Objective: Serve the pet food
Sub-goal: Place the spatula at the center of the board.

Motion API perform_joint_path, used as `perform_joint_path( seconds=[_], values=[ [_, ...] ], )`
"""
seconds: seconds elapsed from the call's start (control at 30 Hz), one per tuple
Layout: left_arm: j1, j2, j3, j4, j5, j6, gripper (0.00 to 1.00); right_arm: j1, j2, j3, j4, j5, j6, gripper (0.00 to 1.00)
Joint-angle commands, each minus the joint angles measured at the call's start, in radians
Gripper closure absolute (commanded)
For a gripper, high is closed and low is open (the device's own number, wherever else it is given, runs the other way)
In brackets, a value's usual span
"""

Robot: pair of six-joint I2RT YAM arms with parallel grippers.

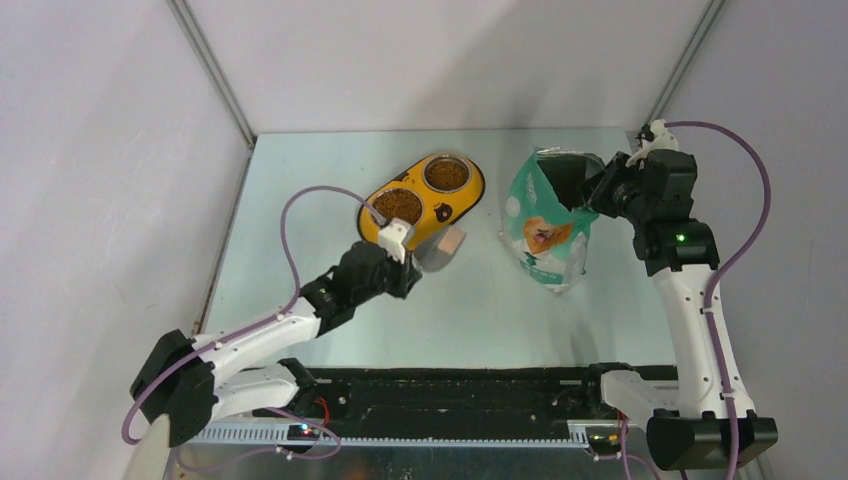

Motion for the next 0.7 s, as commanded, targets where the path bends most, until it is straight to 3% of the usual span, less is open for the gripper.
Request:
perform_joint_path(
  seconds=[0.0,0.27,0.33,0.4,0.47,0.5,0.57,0.67],
  values=[
    [-0.073,-0.004,-0.055,0.089,0.051,-0.067,1.0,0.023,-0.038,0.022,0.022,0.003,-0.02,1.0],
    [-0.083,0.155,-0.095,0.13,-0.022,-0.072,1.0,0.064,-0.05,0.022,0.02,0.021,-0.026,1.0],
    [-0.084,0.191,-0.077,0.094,-0.04,-0.071,0.95,0.068,-0.049,0.021,0.019,0.022,-0.028,1.0],
    [-0.084,0.201,-0.067,0.067,-0.055,-0.076,0.85,0.073,-0.048,0.022,0.019,0.022,-0.03,1.0],
    [-0.085,0.186,-0.068,0.061,-0.054,-0.086,0.31,0.078,-0.051,0.023,0.018,0.022,-0.034,1.0],
    [-0.085,0.176,-0.068,0.051,-0.058,-0.092,0.08,0.079,-0.052,0.023,0.019,0.022,-0.035,1.0],
    [-0.085,0.145,-0.054,0.014,-0.086,-0.11,0.02,0.084,-0.056,0.023,0.019,0.024,-0.042,1.0],
    [-0.084,0.077,-0.015,-0.056,-0.15,-0.134,0.01,0.098,-0.056,0.033,0.008,0.031,-0.061,1.0]
  ],
)
